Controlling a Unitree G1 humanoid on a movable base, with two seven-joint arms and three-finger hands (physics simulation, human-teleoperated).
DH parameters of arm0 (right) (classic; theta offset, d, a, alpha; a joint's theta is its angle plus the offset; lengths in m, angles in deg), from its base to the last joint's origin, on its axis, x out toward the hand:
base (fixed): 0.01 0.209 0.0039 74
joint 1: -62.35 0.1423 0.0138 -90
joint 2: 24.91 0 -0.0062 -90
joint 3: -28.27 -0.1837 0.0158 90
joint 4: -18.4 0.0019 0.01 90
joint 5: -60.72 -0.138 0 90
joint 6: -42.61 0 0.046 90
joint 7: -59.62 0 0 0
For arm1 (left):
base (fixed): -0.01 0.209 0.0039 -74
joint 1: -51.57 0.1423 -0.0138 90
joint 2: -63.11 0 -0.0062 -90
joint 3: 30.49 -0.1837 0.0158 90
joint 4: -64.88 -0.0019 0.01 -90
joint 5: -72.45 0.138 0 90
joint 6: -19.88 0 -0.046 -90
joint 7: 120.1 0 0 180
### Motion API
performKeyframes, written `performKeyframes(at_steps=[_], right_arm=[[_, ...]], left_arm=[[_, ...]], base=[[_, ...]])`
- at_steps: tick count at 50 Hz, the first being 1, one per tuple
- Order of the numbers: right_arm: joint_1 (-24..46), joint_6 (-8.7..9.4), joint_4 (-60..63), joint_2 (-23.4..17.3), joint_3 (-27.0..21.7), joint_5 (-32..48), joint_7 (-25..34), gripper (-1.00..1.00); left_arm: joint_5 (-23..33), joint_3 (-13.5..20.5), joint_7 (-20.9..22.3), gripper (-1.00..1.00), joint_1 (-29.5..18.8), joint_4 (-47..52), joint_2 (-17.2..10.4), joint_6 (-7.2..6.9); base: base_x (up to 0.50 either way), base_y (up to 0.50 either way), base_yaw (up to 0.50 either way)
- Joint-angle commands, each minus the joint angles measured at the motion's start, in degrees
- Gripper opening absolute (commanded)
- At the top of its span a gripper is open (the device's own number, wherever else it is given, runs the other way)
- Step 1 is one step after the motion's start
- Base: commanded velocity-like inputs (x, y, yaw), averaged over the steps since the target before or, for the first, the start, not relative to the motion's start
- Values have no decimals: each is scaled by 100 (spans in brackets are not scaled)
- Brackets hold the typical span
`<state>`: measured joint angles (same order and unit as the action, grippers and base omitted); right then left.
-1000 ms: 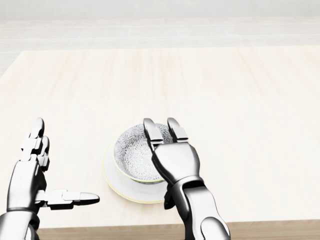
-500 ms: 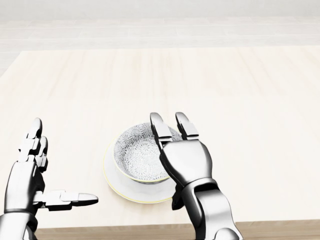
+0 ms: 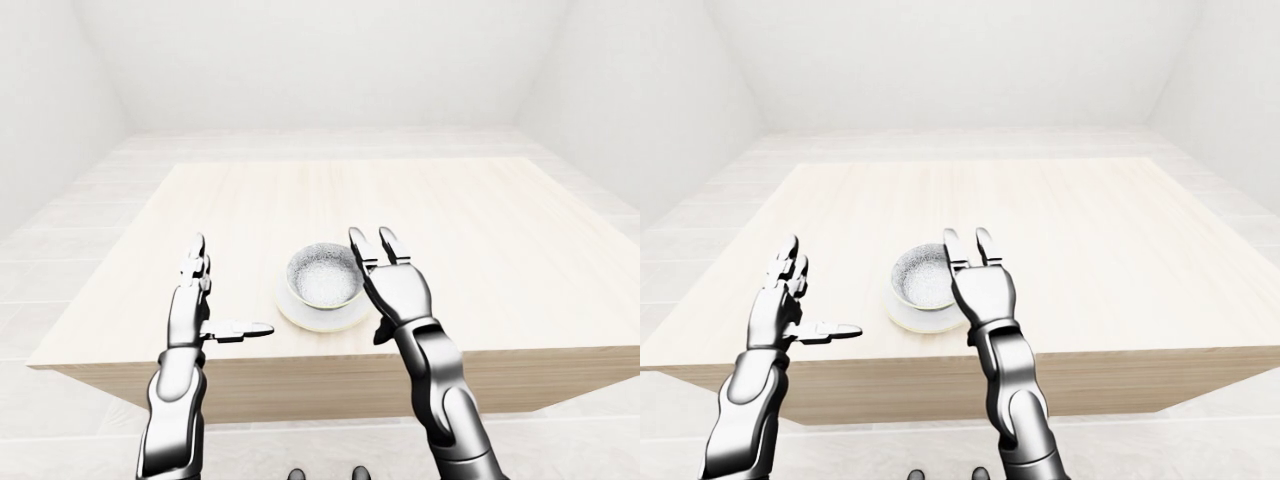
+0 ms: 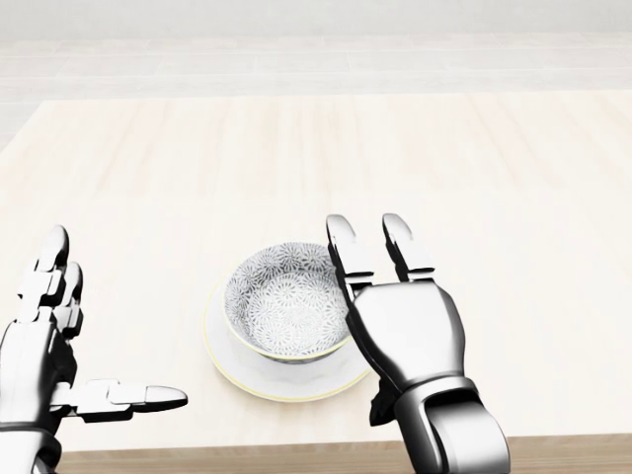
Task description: Put the bowl on the plate.
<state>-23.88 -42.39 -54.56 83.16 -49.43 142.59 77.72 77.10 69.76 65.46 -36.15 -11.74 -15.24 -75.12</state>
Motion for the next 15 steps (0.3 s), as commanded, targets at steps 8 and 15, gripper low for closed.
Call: performKeyframes(at_steps=[8, 15], right_arm=[[-243, 0, 462, -27, -55, 56, 137, 100], [578, 0, -1560, -96, -600, -321, -582, 100]], left_arm=[[85, -43, 11, 100, 57, 183, 67, 0], [478, -103, -493, 100, -579, -1263, -9, 445]], base=[[0, 0, 0], [0, 0, 0]])
